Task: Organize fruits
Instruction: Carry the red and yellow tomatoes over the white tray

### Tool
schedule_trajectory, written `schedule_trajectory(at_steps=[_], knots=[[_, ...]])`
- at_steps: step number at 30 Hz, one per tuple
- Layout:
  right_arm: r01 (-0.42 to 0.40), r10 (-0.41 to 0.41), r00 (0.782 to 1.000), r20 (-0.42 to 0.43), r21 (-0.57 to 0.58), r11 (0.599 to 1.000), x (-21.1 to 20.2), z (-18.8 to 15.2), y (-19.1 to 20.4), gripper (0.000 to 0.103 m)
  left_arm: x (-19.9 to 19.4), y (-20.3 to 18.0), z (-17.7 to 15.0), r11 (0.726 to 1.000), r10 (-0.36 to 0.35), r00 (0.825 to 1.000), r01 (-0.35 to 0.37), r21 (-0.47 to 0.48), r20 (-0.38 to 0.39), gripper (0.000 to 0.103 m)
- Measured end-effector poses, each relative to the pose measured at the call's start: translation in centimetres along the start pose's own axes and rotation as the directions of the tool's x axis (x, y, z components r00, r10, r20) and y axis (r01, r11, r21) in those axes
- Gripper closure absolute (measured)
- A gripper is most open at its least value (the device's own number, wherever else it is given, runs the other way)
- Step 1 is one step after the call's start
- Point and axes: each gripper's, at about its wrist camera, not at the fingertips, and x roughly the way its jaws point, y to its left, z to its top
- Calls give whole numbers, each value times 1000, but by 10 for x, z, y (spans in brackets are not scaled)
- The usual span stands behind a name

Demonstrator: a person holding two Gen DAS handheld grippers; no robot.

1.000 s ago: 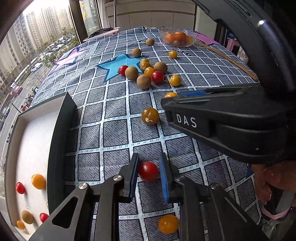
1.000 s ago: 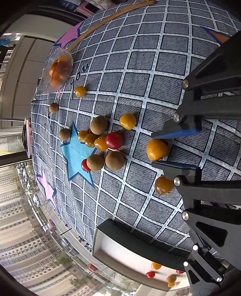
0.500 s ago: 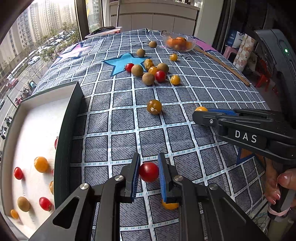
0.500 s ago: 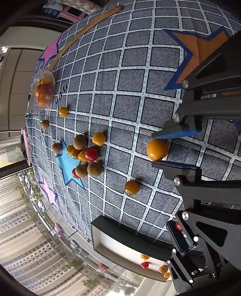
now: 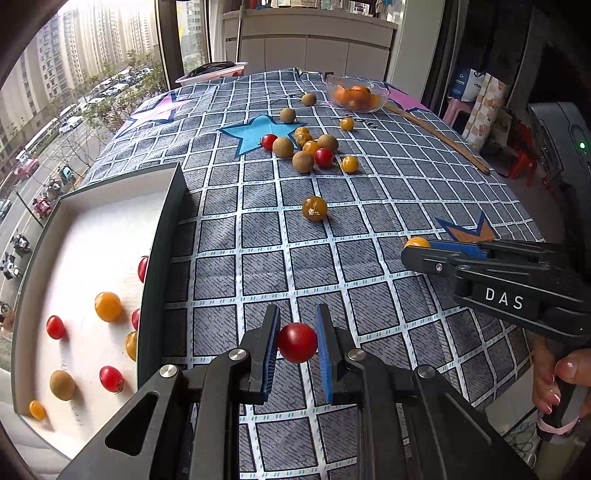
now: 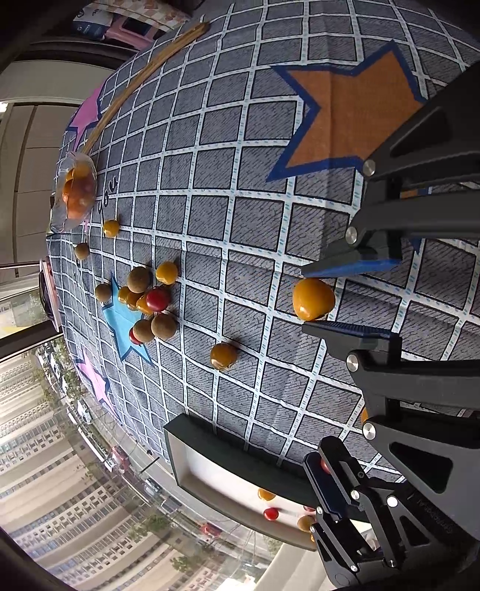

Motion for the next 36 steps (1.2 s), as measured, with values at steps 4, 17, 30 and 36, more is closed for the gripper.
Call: schedule_trajectory(at_steps=[4,17,30,36], knots=[[8,-8,1000,-7,3,1000,-2,-4,1,78,-5,3,-3,1000,-2,1000,2,-5,4,82],[26,-26,1000,-14,-20,999,-12,-7,23,78,-23,22,-11,999,-4,999,6,-41,40,82],[-7,7,1000,-1,-155,988,-22,30,99,78,-69,101,4,993,68,991,-56,-105,111,82],[-54,55,998,0,-219,974,-20,61,147,78,-93,159,15,980,158,976,-136,-147,150,82]])
